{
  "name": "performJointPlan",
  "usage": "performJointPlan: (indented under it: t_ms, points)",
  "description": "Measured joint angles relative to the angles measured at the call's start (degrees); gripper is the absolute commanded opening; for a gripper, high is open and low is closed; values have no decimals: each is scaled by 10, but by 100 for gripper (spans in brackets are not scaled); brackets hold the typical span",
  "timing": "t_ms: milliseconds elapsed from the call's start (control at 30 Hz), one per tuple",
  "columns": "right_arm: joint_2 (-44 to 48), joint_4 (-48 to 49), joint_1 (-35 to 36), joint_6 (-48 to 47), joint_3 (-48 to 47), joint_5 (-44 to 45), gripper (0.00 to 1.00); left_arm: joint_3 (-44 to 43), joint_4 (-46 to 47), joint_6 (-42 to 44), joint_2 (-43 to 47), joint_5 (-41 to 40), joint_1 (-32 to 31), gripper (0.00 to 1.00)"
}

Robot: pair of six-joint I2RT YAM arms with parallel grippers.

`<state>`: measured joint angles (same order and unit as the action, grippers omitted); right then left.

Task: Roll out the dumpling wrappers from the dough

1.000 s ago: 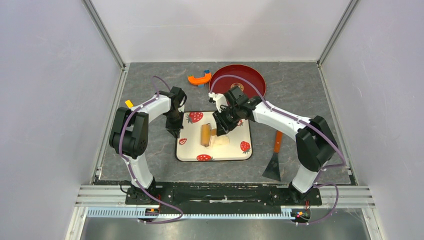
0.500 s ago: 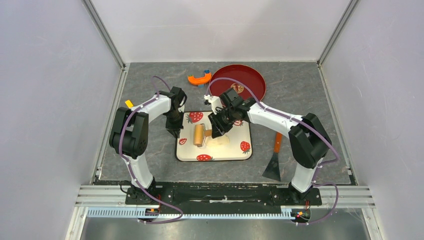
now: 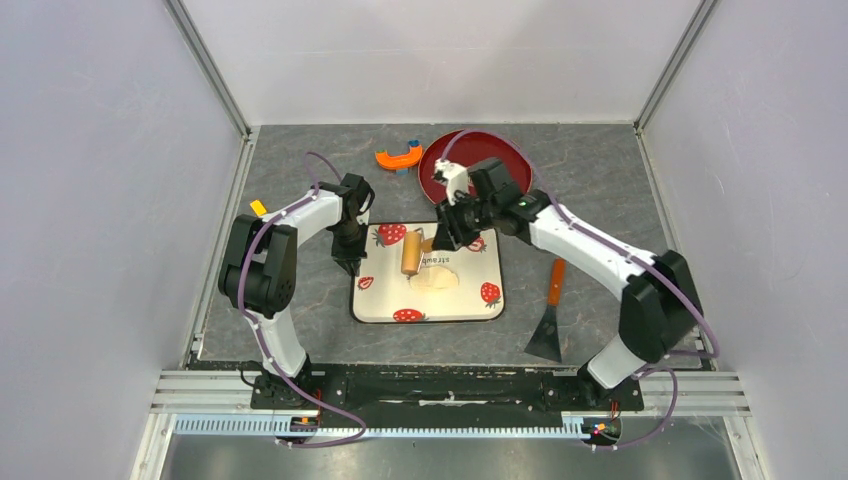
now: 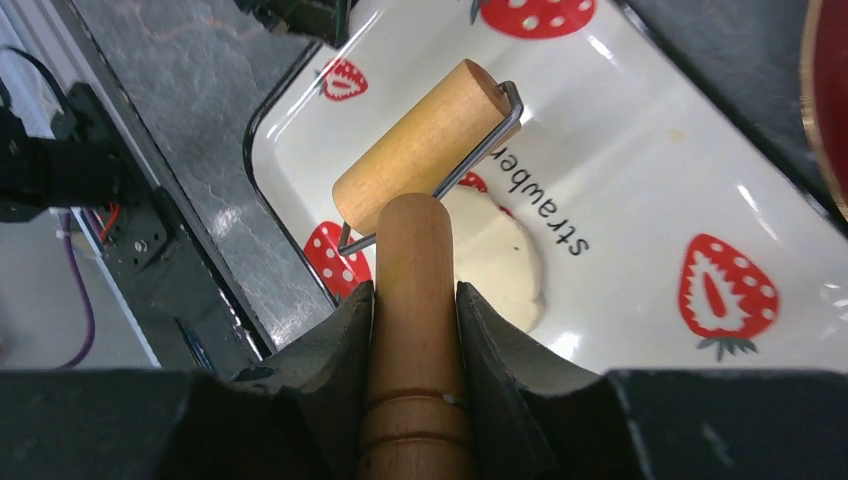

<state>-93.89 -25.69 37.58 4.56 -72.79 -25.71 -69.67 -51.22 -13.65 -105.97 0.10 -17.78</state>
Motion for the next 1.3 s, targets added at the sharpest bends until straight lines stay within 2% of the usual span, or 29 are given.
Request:
performJointPlan:
  t_ms: [167, 367, 767, 967, 1300]
  points:
    - [68, 45, -61, 29, 55, -19, 0, 1, 1, 0, 2, 0, 0, 2]
    - [115, 73, -170, 59, 129, -42, 0, 2, 3, 0, 3, 5, -1, 2]
    - [166, 106, -381, 97, 163, -72, 0, 6, 9, 0, 3, 49, -23, 2]
    - [158, 134, -420, 129, 163, -77, 0, 6, 9, 0, 3, 50, -23, 2]
    - [96, 126, -464, 128, 118, -53, 0, 6, 9, 0, 3, 50, -23, 2]
